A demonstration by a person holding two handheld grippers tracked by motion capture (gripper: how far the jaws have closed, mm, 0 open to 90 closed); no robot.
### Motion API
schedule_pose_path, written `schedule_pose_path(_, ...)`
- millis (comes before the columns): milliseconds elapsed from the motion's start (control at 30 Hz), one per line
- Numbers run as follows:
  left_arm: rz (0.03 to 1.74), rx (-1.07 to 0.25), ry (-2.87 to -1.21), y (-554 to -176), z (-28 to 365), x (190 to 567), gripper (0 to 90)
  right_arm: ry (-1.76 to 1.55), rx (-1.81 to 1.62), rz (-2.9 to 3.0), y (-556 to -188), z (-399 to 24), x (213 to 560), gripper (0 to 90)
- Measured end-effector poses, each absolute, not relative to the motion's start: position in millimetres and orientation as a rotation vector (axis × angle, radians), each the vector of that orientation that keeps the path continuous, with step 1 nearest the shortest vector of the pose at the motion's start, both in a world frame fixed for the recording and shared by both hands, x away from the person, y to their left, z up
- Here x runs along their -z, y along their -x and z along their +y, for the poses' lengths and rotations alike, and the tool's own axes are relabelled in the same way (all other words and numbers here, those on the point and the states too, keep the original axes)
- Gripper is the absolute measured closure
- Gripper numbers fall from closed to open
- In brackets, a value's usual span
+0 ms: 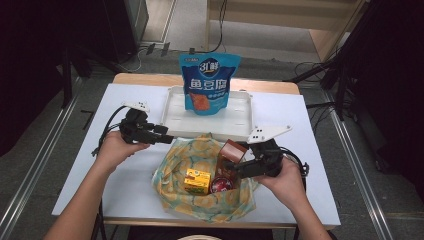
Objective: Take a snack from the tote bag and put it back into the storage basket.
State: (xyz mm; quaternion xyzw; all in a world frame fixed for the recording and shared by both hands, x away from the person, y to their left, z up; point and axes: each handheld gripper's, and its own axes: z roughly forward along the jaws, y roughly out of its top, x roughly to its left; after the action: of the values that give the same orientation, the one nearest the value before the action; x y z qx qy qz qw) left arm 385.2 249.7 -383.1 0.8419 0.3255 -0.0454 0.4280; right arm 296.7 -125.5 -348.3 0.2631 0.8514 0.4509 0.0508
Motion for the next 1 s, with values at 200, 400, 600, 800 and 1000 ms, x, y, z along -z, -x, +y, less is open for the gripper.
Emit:
schedule_pose_path(200,0.819,0.113,-2.104,-386,250,384,42.2,-0.794,-1.373,2.577,-300,-127,347,39.9)
schedule_pose_path(400,0.816,0.114,-2.1,-386,251,383,41.9,-0.784,-1.366,2.573,-302,-130,345,42.6)
schedule_pose_path(600,0.815,0.115,-2.098,-386,252,383,41.9,-0.778,-1.368,2.577,-304,-130,342,43.1)
schedule_pose_path(800,0.815,0.115,-2.092,-385,252,383,42.0,-0.773,-1.367,2.583,-305,-128,334,43.2)
schedule_pose_path(1000,0.813,0.118,-2.089,-385,253,383,41.9,-0.761,-1.389,2.582,-307,-131,322,43.2)
